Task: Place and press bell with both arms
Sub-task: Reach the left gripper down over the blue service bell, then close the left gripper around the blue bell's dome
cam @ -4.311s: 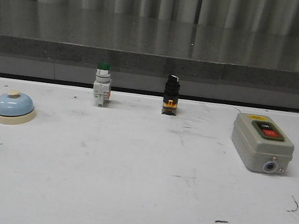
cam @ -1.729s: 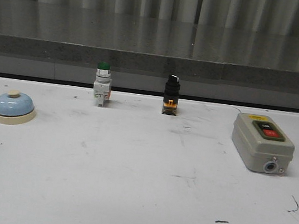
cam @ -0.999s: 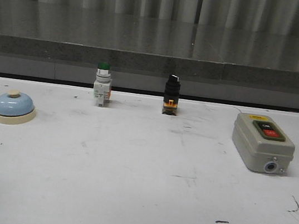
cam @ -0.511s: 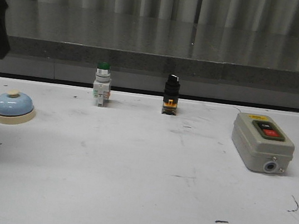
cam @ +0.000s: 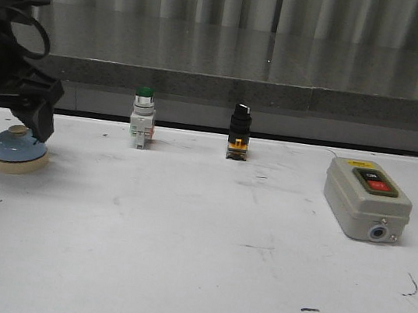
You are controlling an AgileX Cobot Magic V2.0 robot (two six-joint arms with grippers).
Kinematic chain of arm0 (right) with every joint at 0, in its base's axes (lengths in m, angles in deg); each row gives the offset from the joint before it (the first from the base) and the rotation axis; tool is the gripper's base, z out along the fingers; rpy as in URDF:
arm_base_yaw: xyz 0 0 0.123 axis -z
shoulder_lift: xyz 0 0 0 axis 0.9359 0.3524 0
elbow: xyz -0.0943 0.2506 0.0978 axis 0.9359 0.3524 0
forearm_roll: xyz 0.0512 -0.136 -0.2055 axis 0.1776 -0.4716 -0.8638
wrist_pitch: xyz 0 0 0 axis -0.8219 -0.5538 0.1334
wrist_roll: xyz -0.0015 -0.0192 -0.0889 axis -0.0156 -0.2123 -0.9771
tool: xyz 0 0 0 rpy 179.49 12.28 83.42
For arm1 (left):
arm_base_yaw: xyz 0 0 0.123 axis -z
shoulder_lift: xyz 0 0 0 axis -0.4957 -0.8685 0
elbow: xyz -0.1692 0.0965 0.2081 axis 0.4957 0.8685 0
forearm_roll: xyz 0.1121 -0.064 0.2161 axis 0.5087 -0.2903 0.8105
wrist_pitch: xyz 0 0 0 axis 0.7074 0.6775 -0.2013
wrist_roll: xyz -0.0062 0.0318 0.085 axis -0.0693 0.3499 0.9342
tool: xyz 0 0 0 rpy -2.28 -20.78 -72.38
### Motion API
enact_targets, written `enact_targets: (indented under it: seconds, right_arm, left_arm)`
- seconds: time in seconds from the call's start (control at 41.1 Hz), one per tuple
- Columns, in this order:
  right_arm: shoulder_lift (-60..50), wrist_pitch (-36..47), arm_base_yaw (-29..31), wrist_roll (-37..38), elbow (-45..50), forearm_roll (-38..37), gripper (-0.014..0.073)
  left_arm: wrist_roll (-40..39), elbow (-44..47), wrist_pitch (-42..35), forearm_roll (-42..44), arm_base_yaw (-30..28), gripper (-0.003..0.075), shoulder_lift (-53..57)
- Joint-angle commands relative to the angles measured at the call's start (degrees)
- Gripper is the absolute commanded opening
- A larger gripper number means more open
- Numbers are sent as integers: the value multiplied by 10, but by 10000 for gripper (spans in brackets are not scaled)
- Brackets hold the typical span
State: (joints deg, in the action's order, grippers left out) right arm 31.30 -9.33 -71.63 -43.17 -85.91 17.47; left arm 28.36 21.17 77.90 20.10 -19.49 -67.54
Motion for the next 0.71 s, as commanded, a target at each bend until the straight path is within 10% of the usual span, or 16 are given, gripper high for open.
enact_targets:
  seconds: [0.0, 0.682]
  right_arm:
    - [0, 39, 3, -1, -21, 3, 519]
    - [0, 39, 3, -1, -21, 3, 519]
  left_arm:
    - [0, -26, -23, 0, 3, 587, 7]
    - [0, -27, -1, 0, 39, 397, 10]
